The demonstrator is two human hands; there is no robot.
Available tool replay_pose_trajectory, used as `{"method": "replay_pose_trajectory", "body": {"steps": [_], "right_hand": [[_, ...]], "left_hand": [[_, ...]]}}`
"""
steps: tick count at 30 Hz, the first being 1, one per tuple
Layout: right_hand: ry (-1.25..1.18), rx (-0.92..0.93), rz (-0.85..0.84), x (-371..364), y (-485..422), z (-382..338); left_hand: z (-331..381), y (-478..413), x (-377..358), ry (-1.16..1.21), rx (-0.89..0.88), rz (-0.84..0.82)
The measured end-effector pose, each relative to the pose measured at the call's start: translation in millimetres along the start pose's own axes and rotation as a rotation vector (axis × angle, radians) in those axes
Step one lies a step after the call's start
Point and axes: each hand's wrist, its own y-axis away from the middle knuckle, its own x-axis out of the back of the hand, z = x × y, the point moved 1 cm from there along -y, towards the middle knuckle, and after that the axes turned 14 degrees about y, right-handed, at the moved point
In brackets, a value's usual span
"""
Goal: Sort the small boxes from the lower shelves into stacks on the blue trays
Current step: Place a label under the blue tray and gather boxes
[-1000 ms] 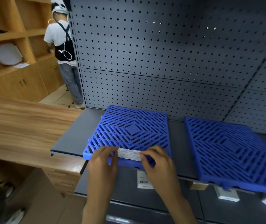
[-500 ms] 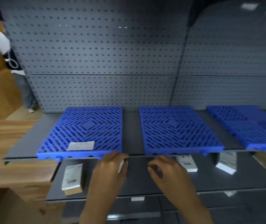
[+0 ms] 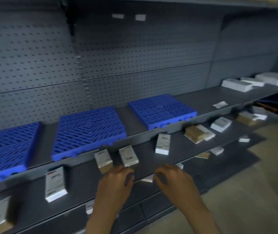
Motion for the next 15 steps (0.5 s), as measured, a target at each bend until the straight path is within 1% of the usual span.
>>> {"method": "replay_pose_trajectory", "body": {"steps": [3,7,10,15], "right_hand": [[0.063,-0.066,0.008,16.1,17.8,55.2],[0.04,-0.173,0.05,28.5,28.5,118.0],[0.033,-0.239,0.084,29.6,24.8,156.9],[0.049,-0.296,0.113,30.2,3.1,219.9]], "left_hand": [[42.6,-14.2,-35.0,0.041,-0.045,-0.05],[90.6,-39.0,-75.7,0.049,-0.112,-0.095],[118.4,-63.1,-104.0,0.085,-0.142,-0.117],[157.1,-113.3,-152.2,0.17,-0.204,-0.142]]}}
